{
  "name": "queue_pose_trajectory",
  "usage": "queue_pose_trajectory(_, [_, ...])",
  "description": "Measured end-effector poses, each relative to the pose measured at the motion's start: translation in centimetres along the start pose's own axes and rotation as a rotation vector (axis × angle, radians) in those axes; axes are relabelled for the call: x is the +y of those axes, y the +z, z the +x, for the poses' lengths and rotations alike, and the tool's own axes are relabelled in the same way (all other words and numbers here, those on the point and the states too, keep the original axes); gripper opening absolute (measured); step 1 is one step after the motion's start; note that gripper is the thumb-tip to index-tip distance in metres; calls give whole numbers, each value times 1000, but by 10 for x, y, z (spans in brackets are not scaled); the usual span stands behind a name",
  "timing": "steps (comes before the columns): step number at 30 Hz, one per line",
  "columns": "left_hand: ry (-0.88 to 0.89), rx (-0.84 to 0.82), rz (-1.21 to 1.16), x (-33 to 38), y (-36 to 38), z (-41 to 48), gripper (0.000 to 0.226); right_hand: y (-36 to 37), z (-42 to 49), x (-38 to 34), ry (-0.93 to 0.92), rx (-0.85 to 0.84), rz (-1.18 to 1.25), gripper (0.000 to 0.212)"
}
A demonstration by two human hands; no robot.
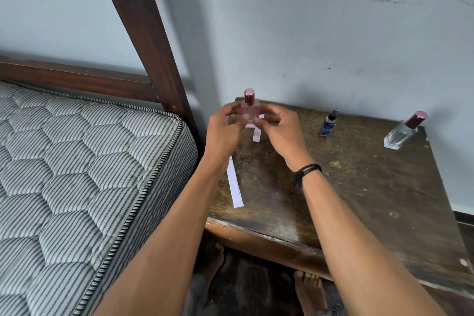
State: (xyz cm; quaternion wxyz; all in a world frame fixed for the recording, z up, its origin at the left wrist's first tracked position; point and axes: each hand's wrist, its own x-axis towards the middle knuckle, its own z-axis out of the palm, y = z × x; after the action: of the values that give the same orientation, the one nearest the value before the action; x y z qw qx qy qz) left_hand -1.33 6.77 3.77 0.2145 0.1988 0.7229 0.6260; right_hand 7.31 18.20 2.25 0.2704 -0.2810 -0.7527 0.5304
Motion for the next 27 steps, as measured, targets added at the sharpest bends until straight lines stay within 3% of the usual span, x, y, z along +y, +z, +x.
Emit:
queue_pose_trajectory(4, [67, 35, 18, 0, 9, 9, 35, 4, 9, 5, 13, 134, 67, 29])
queue_pose_trajectory(9, [127, -109, 58, -7, 18, 19, 38, 4, 19, 15, 11, 248, 70, 28])
queue_pose_trajectory(16, [47, -183, 93, -21, 17, 38, 54, 10, 36, 30, -30, 260, -41, 30])
queue_pose_trajectory(27, [9, -199, -44, -28, 13, 40, 45, 11, 38, 35, -17, 261, -110, 30])
